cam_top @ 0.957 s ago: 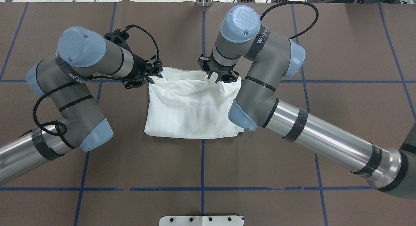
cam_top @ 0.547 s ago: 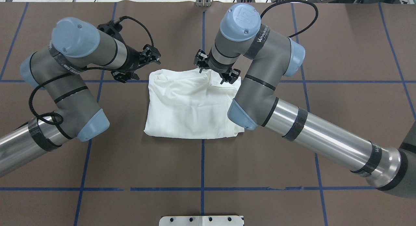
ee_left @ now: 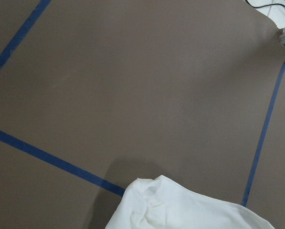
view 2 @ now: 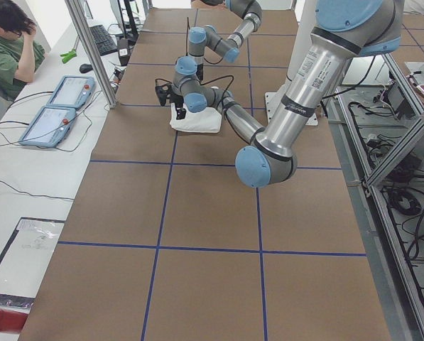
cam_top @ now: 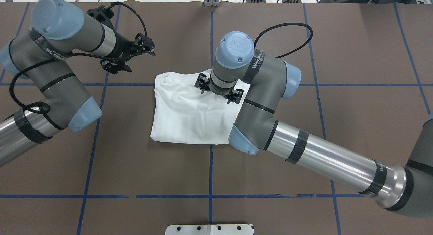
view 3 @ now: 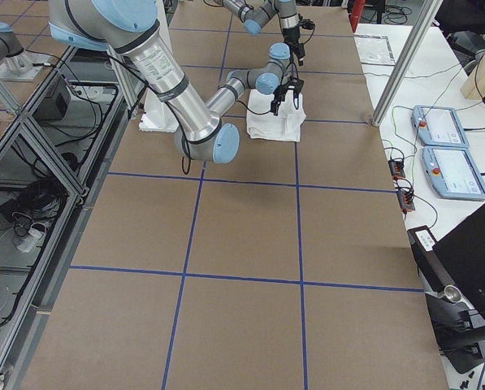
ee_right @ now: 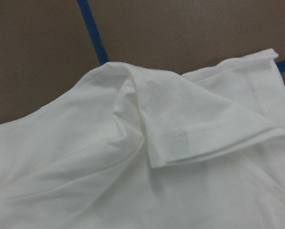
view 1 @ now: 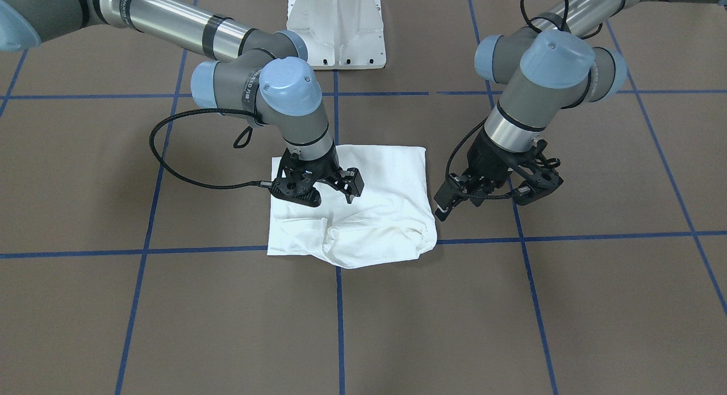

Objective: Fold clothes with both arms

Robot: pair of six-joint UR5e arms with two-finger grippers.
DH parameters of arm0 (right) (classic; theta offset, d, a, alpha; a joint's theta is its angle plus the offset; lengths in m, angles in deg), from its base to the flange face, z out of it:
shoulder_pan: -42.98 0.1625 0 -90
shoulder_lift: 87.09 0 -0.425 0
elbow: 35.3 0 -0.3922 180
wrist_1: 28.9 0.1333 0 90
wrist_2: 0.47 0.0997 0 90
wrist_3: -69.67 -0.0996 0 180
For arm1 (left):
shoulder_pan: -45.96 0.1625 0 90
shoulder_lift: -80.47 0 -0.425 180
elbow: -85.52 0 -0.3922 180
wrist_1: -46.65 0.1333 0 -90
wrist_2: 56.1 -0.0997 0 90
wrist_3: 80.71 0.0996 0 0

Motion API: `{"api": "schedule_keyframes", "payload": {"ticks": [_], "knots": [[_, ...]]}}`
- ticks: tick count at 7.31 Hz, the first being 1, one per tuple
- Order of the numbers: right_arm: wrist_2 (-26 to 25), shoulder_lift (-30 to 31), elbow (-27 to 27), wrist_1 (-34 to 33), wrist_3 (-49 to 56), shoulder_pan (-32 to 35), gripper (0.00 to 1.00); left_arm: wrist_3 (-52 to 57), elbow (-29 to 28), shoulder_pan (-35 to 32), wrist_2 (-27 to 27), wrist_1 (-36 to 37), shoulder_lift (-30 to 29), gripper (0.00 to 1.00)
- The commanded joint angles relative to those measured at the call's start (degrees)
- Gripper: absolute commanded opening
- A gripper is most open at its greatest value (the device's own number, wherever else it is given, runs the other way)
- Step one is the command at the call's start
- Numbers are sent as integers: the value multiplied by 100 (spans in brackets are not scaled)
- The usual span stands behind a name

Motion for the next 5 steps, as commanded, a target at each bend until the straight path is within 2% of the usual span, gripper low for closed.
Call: {"api": "schedule_keyframes", "payload": {"ticks": [1, 5], "knots": [[-104, -71, 328, -31, 729, 4, 99, 146, 9, -67, 56, 9, 94, 100], [-104, -291, 1233, -13, 2310, 679, 99, 146, 61, -58, 74, 1, 95, 100]]}}
